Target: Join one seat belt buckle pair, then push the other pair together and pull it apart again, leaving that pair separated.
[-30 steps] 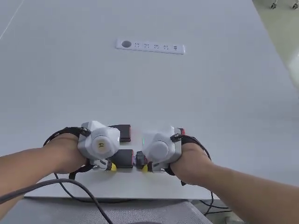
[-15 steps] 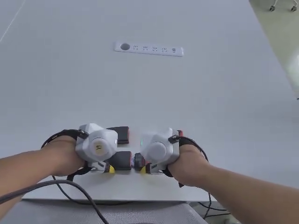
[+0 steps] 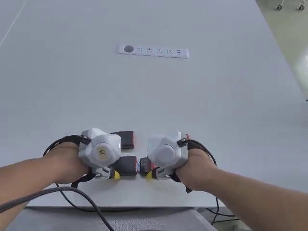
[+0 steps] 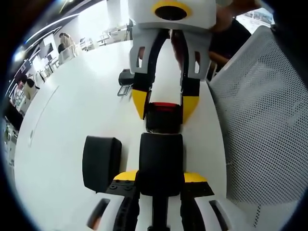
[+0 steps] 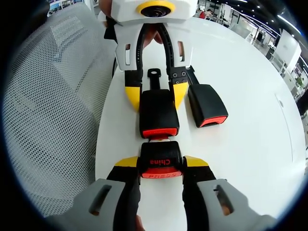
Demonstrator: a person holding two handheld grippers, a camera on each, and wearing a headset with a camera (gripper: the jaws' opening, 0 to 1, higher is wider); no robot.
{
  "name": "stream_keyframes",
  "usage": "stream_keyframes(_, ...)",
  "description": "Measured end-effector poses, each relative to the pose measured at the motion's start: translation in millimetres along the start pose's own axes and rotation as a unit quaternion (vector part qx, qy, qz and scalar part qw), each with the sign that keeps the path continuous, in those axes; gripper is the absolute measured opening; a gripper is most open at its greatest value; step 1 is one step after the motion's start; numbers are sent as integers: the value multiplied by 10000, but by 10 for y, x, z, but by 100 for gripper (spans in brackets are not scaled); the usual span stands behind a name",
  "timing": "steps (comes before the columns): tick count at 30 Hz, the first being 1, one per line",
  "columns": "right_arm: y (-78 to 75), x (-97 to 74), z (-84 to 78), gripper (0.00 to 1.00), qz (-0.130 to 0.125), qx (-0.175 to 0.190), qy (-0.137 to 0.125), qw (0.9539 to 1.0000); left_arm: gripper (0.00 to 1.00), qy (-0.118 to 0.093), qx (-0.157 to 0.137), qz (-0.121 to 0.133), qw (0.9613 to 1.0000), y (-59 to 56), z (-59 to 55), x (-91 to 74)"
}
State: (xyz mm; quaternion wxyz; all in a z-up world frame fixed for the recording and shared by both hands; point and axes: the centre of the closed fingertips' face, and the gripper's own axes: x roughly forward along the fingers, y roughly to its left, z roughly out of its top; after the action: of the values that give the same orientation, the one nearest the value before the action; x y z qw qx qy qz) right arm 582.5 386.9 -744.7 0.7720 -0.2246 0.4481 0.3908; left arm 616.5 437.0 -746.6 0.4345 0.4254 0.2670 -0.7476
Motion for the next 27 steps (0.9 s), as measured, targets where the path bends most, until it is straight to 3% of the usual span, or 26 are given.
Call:
stream_keyframes(22, -5, 5, 5, 33, 99, 45, 35, 9999, 33, 144, 9, 22, 9999, 5, 6, 13)
stream_keyframes(27, -7, -6, 16, 33, 122, 32, -15, 9999, 34, 85, -81, 20, 9999, 3, 5, 2)
